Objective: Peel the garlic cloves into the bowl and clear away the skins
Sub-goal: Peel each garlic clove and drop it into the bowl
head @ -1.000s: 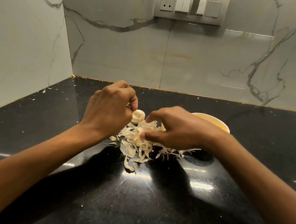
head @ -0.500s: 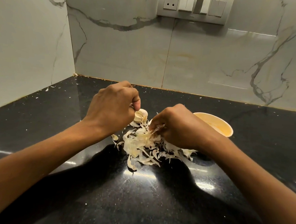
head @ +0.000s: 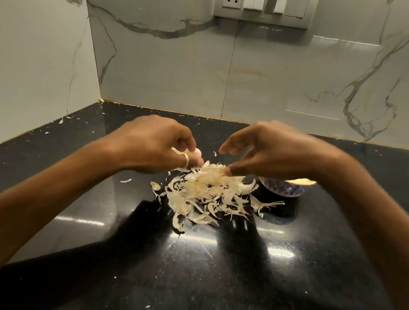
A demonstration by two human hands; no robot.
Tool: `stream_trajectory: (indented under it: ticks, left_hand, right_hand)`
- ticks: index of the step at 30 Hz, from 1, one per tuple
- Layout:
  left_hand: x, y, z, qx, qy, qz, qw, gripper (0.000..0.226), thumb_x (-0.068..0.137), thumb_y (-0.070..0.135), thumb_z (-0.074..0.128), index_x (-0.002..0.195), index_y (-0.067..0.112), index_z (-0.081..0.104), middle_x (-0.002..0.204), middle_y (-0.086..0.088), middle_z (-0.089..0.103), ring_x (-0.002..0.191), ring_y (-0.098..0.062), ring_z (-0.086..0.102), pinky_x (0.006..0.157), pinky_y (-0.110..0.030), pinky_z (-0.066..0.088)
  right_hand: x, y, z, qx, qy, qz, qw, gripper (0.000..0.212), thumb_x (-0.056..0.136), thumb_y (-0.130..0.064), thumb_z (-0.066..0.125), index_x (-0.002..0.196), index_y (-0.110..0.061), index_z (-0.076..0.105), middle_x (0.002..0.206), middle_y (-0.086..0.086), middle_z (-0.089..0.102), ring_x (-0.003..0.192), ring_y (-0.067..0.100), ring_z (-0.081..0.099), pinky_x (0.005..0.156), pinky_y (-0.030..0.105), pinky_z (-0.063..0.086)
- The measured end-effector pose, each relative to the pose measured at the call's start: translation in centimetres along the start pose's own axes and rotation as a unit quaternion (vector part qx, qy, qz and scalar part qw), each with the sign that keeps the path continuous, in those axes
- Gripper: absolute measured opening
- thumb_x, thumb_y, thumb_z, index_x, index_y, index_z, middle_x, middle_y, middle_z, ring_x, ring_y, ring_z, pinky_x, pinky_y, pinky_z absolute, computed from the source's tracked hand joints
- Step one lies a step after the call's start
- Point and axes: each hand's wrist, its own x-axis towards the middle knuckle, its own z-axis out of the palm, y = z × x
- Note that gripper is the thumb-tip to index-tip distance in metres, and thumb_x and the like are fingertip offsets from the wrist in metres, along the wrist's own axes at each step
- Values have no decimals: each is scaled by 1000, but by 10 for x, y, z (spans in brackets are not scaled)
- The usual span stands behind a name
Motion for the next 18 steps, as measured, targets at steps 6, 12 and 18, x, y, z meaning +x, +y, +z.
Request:
stream_trajectory:
  ticks: [6,12,18]
  left_hand:
    - [-5,8,8,2,-237,84,968,96,54,80,77,133,78,21,124,30,26,114,-6,49,95,-33,48]
    - [-4,7,13,15,-214,69,974,71,75,64,74,136,60,39,127,25,39,108,-4,53,89,-25,46]
    - [-4,6,13,-21,-160,26,987,39,80,49,79,115,45,63,96,14,64,84,-4,66,78,-24,54]
  right_hand:
    - [-17,0,-13,-7,-161,57,985,85,74,-38,86,146,-49,43,134,-12,58,93,9,71,71,20,59]
    - [-7,-9,9,-120,-161,46,979,90,85,-42,78,156,-46,23,96,-17,49,98,10,60,86,30,47]
    - [5,-10,26,-109,-121,34,986,73,88,-52,72,150,-34,38,113,-7,58,100,15,50,78,30,39]
